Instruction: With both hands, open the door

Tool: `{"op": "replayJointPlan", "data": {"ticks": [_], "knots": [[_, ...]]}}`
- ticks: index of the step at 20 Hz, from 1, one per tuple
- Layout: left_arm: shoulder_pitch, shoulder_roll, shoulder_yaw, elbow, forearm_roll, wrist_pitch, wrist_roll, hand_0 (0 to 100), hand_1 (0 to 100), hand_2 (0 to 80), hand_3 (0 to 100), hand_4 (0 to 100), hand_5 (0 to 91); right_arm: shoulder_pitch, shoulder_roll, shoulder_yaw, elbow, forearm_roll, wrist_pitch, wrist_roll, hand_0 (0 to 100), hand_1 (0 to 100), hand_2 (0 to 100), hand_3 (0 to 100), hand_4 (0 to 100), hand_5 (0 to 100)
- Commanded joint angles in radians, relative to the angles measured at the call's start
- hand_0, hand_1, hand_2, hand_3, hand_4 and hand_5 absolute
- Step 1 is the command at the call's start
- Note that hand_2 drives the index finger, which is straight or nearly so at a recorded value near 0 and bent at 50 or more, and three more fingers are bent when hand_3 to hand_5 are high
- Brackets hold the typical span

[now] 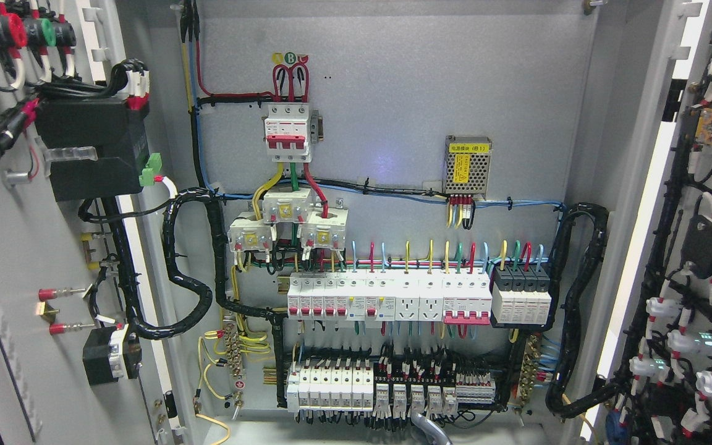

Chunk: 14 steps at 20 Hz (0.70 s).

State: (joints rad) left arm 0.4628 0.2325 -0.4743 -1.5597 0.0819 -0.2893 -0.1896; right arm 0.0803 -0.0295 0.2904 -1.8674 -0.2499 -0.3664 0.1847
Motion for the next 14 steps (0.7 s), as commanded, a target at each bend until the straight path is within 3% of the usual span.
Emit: {"op": "replayJointPlan", "data": {"ticks": [1, 6, 14], "knots": [[-0.007, -0.004, 0.131, -0.201, 0.006, -0.002, -0.001, 12, 39, 0.0, 0, 0, 0.0, 0.024, -0.096, -0.051, -0.044, 0.000, -0.038, -0.001, 5, 0, 0, 0, 0, 0], [-0.019, -0.019, 0.200, -0.275, 0.006, -0.002, -0.001, 12, 39, 0.0, 0, 0, 0.0, 0.048, -0.122, -0.080, -0.084, 0.000, -0.068, -0.001, 5, 0, 0, 0, 0, 0], [-0.052, -0.067, 0.244, -0.344, 0.004, 0.004, 0.001, 12, 39, 0.0, 0, 0, 0.0, 0.075, -0.124, -0.080, -0.194, -0.002, -0.069, -0.002, 5, 0, 0, 0, 0, 0]]}}
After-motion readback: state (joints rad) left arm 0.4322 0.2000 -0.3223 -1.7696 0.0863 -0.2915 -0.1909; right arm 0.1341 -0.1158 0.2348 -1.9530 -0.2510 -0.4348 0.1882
